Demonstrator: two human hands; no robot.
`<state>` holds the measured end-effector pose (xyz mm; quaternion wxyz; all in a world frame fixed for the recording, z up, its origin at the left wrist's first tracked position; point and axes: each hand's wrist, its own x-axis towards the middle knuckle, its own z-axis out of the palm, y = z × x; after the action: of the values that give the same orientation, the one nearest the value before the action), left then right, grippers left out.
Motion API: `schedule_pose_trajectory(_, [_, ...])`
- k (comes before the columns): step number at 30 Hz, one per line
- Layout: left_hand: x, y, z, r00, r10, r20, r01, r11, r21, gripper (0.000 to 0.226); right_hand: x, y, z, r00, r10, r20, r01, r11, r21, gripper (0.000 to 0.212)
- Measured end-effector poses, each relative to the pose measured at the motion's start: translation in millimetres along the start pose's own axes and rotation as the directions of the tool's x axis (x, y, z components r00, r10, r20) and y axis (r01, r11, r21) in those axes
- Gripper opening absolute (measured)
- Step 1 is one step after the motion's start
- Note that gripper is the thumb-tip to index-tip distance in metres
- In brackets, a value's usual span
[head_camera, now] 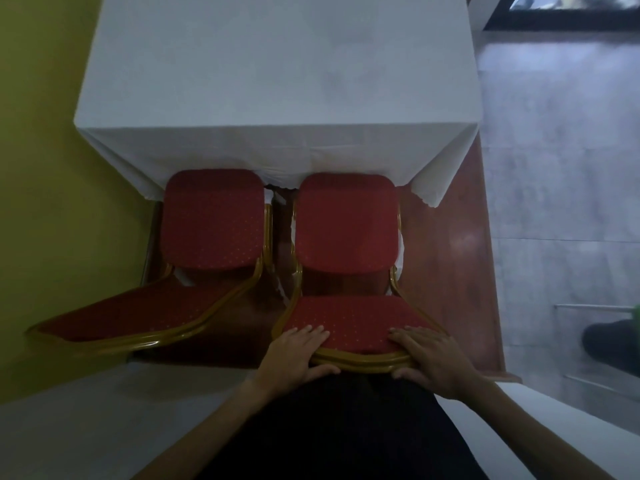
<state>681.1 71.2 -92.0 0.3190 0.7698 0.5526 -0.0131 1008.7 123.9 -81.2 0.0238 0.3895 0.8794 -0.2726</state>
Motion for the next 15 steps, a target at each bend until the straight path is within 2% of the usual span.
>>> schedule_pose_trajectory(4, [1.5,-0.7,-3.2,0.999,-0.010,0.047,0.010,1.000,-0.002,0.094,-0.2,-1.2,-0.7,0.999,-0.013,-0.034,0.013,1.000,0.000,0.070])
schedule_pose_trajectory(9, [0.3,-2.7,2.7,1.000,-0.006,-0.006,0.006,1.000,0.023,0.087,-0.1,-3.7,-0.2,0.999,0.006,-0.032,-0.006,1.000,-0.007,0.070])
schedule_pose_trajectory(15, [-3.6,-6.3,-2.7,0.999,-0.031,0.011,0.031,0.999,-0.007,0.092,2.9,-7.5,3.3,1.000,0.017,-0.008,-0.017,1.000,-0.019,0.071])
